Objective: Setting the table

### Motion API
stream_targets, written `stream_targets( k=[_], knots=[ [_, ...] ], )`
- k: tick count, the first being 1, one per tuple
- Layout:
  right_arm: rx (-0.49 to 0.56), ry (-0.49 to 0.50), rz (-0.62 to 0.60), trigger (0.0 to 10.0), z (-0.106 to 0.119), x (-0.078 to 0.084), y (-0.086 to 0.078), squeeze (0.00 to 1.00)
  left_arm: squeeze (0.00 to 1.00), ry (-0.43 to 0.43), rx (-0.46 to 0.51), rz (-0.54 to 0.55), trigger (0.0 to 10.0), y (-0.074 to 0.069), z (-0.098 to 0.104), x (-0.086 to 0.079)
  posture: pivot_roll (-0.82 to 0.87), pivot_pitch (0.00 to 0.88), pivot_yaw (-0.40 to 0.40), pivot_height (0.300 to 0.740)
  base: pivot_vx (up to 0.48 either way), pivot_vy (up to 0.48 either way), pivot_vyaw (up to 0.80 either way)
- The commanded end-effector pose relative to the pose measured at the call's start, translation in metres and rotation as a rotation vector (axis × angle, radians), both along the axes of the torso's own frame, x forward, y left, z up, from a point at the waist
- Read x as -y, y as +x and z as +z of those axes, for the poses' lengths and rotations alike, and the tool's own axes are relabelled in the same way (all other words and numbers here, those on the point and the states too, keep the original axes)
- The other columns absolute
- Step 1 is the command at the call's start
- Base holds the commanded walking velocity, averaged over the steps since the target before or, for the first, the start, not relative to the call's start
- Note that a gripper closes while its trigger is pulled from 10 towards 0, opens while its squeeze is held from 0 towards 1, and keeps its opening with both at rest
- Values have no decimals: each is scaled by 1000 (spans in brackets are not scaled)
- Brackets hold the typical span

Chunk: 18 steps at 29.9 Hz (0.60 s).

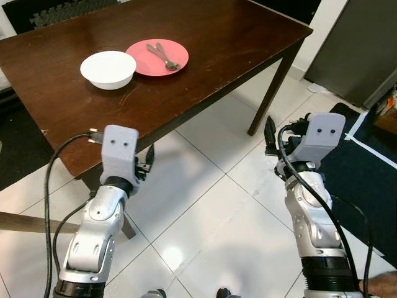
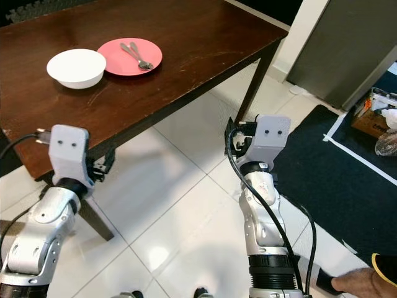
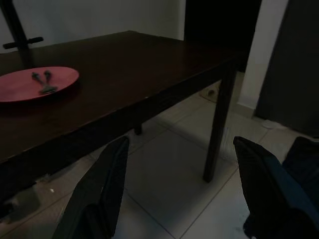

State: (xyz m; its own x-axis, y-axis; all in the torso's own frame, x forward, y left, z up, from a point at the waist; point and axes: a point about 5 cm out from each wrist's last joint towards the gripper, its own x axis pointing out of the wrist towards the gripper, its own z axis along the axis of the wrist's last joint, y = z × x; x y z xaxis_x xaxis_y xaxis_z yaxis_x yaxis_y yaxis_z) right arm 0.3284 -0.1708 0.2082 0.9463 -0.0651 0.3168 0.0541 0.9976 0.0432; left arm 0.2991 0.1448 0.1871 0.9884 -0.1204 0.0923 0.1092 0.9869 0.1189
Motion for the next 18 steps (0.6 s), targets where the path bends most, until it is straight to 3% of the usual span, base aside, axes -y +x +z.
stream_targets(
  k=[1,6,9,13,18],
  knots=[
    [-22,0,-2,10000,-6,2,-1,0,0,2,-27,0,10000,-2,-8,0,54,115,43,740,0,0,0],
    [-30,-61,40,10000,-19,-3,-6,0,0,54,-12,37,10000,-7,-25,-8,58,116,40,740,0,0,0],
    [-92,-75,86,10000,-42,-6,-12,0,0,53,-27,78,10000,-17,-42,-17,53,119,36,740,0,0,0],
    [-163,-79,154,10000,-62,-12,-22,0,0,46,-51,78,10000,-28,-51,-13,57,123,31,740,0,0,0],
    [-103,-55,119,10000,-47,-9,-16,0,0,16,-11,65,10000,-22,-39,-4,56,117,31,740,0,0,0]
  ],
)
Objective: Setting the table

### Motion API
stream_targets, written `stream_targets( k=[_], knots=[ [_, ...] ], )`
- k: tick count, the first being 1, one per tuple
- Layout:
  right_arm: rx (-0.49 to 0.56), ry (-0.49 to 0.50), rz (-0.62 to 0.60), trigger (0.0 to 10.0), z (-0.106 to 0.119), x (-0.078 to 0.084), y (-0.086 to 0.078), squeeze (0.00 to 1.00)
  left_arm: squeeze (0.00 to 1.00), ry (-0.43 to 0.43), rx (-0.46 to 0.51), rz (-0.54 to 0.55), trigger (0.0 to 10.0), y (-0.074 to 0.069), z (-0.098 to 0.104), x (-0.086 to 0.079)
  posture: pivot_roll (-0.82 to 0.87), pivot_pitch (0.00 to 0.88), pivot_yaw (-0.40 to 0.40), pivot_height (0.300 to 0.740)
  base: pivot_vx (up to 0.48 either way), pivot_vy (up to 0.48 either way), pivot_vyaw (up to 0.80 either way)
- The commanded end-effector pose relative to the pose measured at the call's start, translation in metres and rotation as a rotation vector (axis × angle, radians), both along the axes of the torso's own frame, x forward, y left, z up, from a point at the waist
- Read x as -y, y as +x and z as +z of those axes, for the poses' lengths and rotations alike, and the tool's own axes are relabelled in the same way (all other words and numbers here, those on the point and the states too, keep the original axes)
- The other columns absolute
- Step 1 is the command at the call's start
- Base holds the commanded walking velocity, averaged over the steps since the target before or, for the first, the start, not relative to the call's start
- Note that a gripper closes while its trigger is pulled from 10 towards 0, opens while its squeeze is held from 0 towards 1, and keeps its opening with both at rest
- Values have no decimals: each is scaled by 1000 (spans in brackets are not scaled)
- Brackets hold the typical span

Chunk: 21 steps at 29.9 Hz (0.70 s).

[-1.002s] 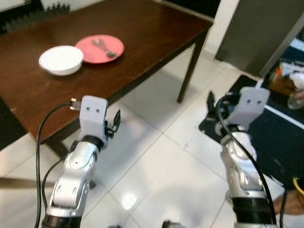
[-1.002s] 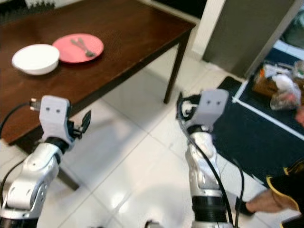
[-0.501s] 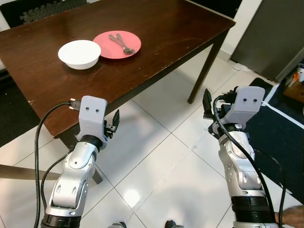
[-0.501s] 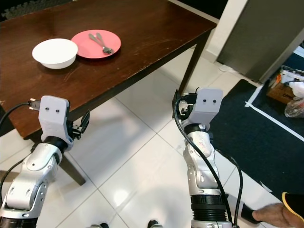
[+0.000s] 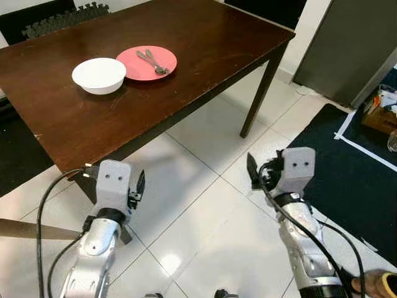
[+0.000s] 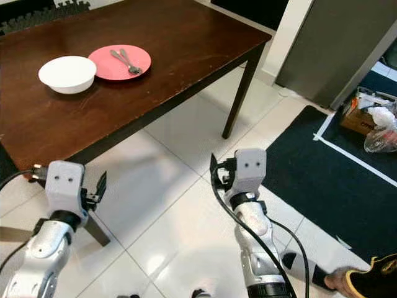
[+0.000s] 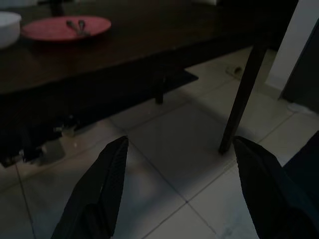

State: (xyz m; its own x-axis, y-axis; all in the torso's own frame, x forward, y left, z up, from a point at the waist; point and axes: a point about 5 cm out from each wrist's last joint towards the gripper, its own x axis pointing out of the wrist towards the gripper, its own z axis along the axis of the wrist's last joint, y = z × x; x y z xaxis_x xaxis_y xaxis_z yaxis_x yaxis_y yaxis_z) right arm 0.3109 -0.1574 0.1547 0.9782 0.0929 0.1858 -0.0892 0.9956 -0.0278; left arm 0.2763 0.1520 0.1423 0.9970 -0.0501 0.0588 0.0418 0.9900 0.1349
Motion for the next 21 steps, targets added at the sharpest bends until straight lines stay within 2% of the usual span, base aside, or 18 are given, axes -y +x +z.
stream_targets(
  k=[1,7,16,21],
  knots=[
    [64,32,-42,10000,16,7,4,0,0,-10,43,-25,10000,4,11,6,56,116,31,740,0,0,0],
    [105,40,-64,10000,28,13,8,0,0,-6,72,-43,10000,11,17,9,49,106,34,740,0,0,0],
    [106,39,-83,10000,27,14,8,0,0,5,91,-39,10000,16,22,9,47,99,38,740,0,0,0],
    [102,38,-80,10000,26,12,8,0,0,13,90,-41,10000,16,21,8,48,99,38,740,385,0,0]
  ],
)
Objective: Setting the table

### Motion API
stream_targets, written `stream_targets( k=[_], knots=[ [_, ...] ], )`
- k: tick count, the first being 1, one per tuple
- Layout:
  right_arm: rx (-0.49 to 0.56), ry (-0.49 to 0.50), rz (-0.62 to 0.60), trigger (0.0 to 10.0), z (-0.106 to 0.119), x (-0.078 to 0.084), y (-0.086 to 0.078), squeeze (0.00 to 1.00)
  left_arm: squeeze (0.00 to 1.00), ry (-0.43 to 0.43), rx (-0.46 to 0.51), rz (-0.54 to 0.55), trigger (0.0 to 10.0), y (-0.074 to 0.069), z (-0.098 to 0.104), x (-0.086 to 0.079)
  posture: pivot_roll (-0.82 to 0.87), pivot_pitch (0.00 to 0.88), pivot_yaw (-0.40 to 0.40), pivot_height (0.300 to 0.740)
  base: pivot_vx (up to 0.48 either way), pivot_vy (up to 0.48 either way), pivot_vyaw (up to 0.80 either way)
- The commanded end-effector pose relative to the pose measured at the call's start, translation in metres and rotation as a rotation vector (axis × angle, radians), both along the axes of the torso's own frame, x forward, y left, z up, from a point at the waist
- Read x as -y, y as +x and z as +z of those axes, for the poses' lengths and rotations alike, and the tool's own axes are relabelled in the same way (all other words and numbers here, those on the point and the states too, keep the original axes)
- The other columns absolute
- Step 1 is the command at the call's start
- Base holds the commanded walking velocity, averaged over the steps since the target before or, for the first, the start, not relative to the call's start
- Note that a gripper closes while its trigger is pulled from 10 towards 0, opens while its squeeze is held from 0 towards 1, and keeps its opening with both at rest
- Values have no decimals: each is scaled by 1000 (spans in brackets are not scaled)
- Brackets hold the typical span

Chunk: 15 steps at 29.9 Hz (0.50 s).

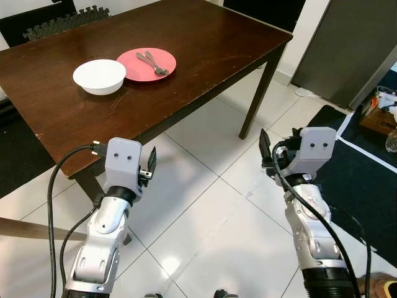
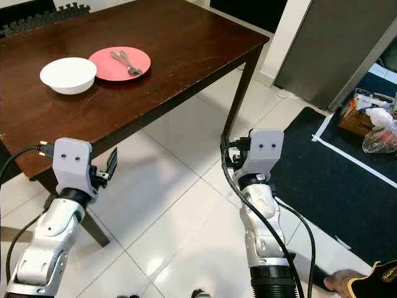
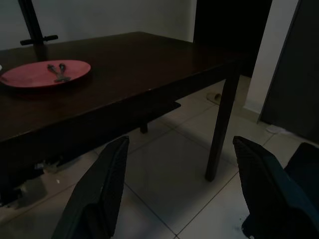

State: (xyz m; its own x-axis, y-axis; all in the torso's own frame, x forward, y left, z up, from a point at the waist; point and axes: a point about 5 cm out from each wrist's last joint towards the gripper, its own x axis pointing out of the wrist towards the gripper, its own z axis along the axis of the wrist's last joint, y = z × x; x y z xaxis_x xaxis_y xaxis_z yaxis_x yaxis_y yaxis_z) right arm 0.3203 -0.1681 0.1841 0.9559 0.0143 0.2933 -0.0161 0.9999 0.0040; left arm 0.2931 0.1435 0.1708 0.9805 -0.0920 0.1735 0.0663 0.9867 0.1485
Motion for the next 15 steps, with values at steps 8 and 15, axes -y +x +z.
stream_targets(
  k=[8,15],
  knots=[
    [-8,-17,-11,10000,-3,1,0,0,0,1,-24,-5,10000,-1,-7,1,50,100,37,740,480,0,0],
    [-11,-16,-11,10000,-3,1,0,0,0,0,-24,-9,10000,-1,-8,1,49,103,39,740,480,0,0]
  ],
)
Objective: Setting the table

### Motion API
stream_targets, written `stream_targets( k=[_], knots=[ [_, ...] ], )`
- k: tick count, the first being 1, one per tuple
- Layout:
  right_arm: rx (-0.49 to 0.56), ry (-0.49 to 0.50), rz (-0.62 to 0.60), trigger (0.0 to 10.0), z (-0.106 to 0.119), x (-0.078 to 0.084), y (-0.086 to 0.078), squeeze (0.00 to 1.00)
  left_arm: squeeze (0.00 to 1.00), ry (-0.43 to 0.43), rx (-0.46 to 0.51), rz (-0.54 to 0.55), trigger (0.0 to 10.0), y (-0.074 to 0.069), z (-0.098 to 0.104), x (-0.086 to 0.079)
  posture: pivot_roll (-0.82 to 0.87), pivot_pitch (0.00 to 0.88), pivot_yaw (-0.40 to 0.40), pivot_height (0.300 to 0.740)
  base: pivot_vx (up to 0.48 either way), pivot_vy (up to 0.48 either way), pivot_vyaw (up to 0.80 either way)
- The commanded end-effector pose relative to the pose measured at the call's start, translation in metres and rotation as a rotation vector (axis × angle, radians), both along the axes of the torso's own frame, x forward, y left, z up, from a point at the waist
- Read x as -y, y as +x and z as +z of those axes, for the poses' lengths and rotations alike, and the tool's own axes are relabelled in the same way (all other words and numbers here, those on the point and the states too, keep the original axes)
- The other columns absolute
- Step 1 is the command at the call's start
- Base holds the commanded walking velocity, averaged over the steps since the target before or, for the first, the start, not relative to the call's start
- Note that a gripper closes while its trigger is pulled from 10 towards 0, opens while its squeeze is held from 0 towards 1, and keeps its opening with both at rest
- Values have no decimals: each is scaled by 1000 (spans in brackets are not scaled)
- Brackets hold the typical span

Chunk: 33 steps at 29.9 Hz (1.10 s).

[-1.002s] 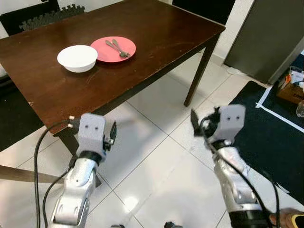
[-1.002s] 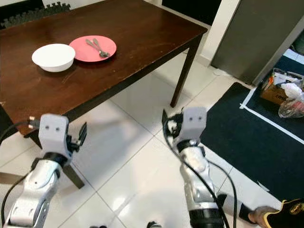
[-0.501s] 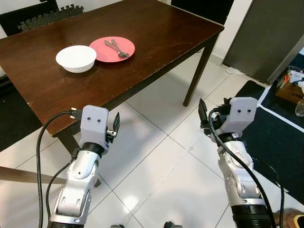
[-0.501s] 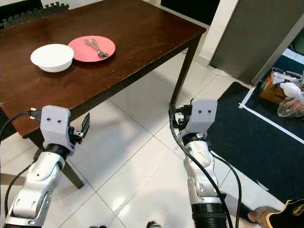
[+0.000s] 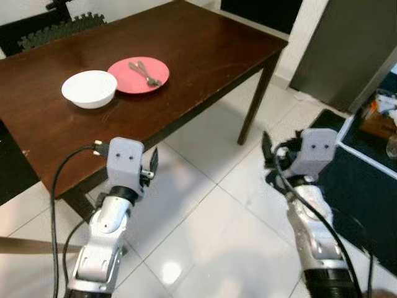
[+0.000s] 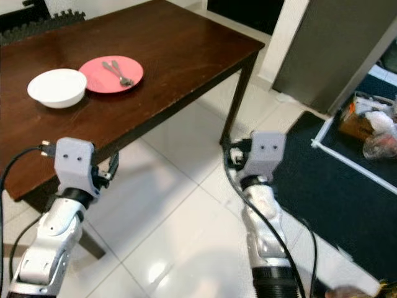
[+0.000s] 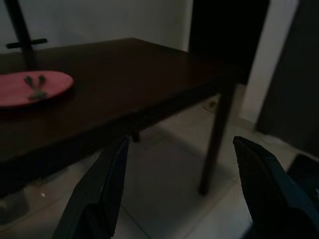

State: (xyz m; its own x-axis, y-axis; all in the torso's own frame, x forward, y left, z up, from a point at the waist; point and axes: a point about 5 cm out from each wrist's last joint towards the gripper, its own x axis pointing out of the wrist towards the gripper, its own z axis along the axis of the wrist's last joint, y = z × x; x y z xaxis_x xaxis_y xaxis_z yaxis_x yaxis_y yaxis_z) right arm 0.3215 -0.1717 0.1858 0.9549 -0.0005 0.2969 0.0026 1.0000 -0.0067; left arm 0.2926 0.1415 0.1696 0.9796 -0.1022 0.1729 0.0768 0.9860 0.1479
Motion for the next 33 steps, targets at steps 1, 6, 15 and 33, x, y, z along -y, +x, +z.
stream_targets(
  k=[1,6,15,33],
  knots=[
    [-17,-5,7,10000,-6,-2,-1,0,0,0,-23,1,10000,-1,-6,0,49,104,38,740,480,0,0],
    [-24,-6,4,10000,-8,-2,-1,0,0,3,-24,2,10000,-1,-7,0,49,104,38,740,480,0,0],
    [-32,-9,1,10000,-10,-2,-1,0,0,1,-22,-1,10000,-1,-6,0,51,107,40,740,480,0,0],
    [-29,4,-46,10000,-9,6,0,0,0,3,-16,-8,10000,-2,-5,2,52,110,42,740,456,0,514]
  ],
)
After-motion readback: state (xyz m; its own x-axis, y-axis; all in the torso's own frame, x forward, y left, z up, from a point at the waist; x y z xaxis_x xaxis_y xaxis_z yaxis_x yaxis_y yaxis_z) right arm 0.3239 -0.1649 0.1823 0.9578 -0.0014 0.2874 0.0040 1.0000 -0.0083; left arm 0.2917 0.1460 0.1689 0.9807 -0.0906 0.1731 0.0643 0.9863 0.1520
